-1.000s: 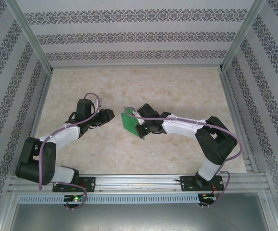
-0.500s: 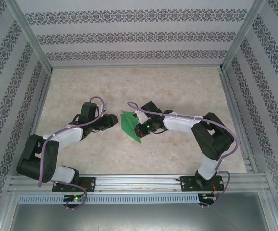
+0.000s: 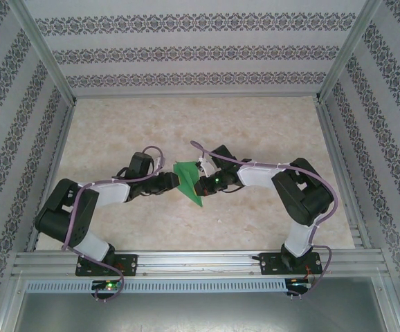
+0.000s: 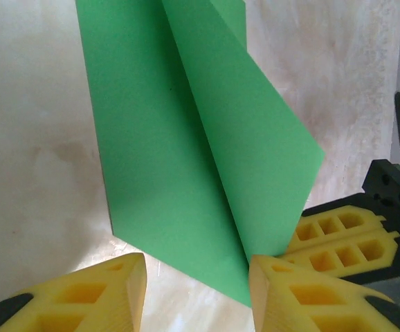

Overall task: Fold a paper plane with a square sheet of paper (fold left side to right side)
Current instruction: Fourth fold the wing at the center of the table.

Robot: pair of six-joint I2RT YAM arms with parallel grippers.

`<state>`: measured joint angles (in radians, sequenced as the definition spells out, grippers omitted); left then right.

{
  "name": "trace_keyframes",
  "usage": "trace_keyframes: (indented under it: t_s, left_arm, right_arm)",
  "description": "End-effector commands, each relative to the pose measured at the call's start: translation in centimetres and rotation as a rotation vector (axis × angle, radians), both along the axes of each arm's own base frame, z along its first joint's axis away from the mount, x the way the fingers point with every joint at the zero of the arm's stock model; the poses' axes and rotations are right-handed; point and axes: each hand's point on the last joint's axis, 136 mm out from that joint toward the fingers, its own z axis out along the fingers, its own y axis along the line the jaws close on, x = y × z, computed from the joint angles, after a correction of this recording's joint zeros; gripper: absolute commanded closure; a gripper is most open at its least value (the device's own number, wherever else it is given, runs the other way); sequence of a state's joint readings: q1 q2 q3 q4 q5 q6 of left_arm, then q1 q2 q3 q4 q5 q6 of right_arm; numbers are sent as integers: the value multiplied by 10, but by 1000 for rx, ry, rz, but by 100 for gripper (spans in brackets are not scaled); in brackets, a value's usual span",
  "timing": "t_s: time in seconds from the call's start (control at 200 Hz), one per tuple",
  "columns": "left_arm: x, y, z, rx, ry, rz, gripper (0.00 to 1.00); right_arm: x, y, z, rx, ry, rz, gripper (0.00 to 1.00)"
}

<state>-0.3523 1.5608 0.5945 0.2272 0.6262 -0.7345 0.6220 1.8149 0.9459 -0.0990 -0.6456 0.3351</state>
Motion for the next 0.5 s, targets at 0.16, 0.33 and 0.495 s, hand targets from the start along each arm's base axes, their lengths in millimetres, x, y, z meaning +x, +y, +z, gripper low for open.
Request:
trace_keyframes:
  t_s: [0.16, 0.33, 0.495]
  left_arm:
    - [25, -17, 9, -22, -50, 2, 57]
    - [31, -20, 6, -18, -39, 6, 57]
    - [34, -22, 1, 0, -21, 17, 57]
  right_arm:
    - [-3, 3, -5, 48, 56, 3, 100]
    - [-3, 2, -6, 50, 62, -1, 100]
    - [-4, 4, -6, 62, 65, 1, 100]
